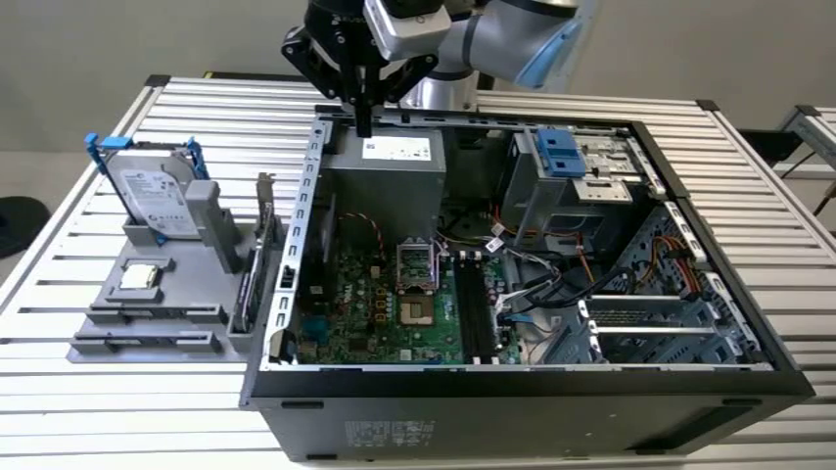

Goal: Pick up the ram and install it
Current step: 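Reach for the ram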

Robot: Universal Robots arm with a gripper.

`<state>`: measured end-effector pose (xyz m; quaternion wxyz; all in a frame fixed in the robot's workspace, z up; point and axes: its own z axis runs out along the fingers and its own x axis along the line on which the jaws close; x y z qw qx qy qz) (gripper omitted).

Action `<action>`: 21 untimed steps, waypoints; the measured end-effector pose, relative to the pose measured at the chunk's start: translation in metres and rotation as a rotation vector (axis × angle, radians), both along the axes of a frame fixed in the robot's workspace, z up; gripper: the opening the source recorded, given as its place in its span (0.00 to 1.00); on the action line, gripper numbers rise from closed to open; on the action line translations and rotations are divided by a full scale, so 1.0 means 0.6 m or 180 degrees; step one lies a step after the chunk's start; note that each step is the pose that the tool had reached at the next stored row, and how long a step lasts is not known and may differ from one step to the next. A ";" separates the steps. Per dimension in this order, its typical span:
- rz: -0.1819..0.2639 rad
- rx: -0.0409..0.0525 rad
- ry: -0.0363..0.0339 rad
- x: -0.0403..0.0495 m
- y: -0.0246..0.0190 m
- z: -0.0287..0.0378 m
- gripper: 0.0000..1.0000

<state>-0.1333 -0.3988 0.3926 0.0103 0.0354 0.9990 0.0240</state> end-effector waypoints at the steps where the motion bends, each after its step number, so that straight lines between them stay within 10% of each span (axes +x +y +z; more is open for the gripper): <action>1: 0.0000 0.0000 0.0000 -0.001 0.0000 0.000 0.00; 21: 0.0000 0.0000 0.0000 -0.014 -0.0001 0.000 0.00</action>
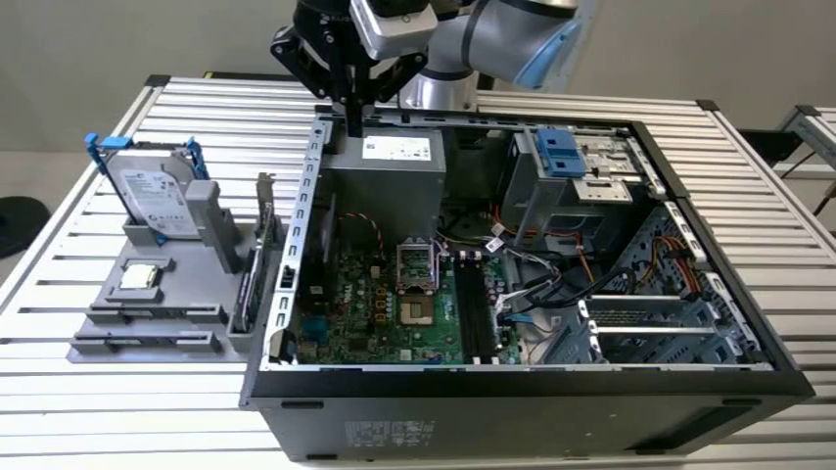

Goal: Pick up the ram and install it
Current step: 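Reach for the ram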

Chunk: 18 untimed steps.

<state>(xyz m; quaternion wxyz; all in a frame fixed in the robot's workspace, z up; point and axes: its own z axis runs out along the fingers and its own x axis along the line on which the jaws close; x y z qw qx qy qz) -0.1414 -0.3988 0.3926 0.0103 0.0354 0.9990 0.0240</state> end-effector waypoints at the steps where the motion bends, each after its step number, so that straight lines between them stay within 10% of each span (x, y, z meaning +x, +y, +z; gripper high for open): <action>1: 0.0000 0.0000 0.0000 0.000 0.0000 0.000 0.00; 18: 0.0000 0.0000 0.0000 -0.013 -0.0002 0.000 0.00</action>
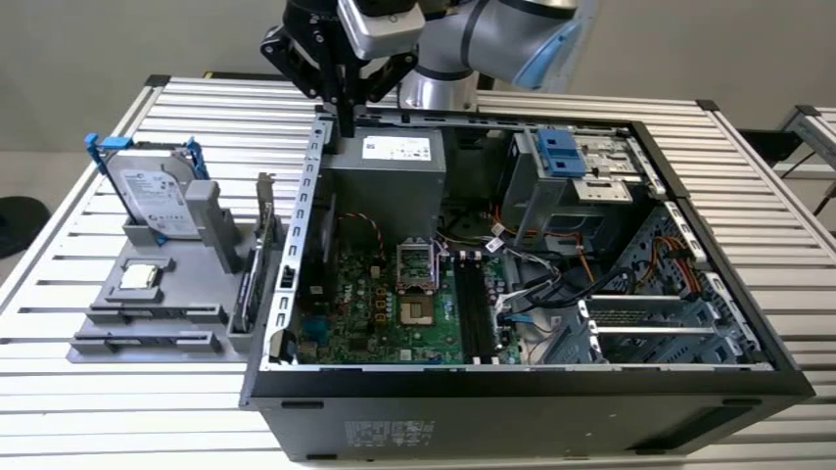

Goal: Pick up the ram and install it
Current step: 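Reach for the ram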

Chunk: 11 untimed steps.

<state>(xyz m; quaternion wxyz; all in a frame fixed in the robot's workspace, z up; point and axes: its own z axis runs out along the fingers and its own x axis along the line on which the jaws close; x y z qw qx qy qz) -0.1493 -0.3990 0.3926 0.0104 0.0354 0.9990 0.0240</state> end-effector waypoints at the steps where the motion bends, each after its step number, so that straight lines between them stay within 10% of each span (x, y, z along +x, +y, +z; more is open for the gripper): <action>1: 0.0000 0.0000 0.0000 -0.001 -0.0001 0.000 0.00; 11: 0.0000 0.0000 0.0000 -0.015 -0.0001 0.000 0.00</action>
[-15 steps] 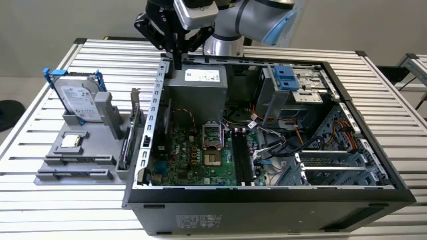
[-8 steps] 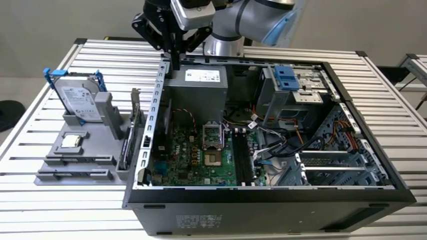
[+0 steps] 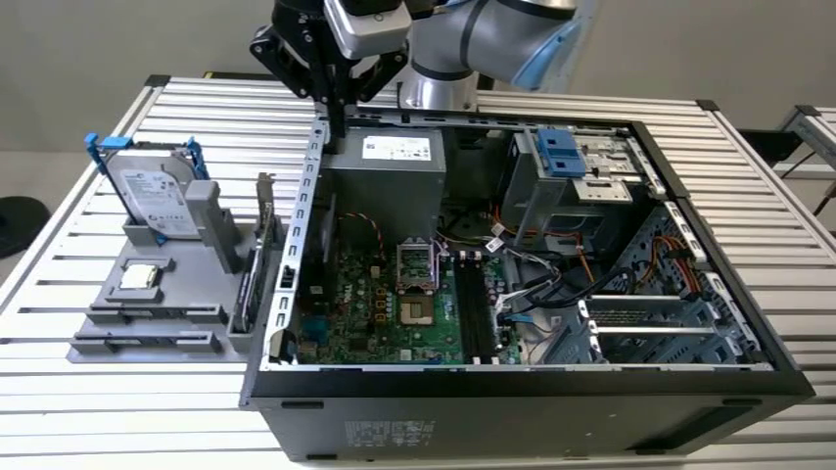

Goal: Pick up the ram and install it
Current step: 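Reach for the ram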

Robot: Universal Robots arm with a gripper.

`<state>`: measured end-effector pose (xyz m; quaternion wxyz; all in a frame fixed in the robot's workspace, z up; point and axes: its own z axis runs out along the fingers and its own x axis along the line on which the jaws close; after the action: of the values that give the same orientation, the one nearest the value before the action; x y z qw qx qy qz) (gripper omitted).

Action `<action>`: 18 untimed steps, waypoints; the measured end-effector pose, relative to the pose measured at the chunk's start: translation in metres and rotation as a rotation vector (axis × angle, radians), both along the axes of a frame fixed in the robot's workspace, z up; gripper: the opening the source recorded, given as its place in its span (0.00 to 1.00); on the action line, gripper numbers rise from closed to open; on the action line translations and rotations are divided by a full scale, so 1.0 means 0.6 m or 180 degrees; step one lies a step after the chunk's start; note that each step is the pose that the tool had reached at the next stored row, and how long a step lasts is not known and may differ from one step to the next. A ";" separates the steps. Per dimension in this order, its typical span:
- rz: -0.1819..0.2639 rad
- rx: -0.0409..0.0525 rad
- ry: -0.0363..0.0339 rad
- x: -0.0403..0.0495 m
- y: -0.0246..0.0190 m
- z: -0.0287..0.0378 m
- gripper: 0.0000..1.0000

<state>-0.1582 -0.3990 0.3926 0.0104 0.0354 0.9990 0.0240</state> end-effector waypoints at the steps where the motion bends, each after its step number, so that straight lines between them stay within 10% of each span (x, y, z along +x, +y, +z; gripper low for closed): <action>1: 0.0000 0.0000 0.0000 -0.002 0.0000 0.000 0.00; 18: 0.0000 0.0000 0.0000 -0.044 -0.0015 0.000 0.00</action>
<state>-0.1843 -0.3999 0.3925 0.0104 0.0354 0.9990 0.0240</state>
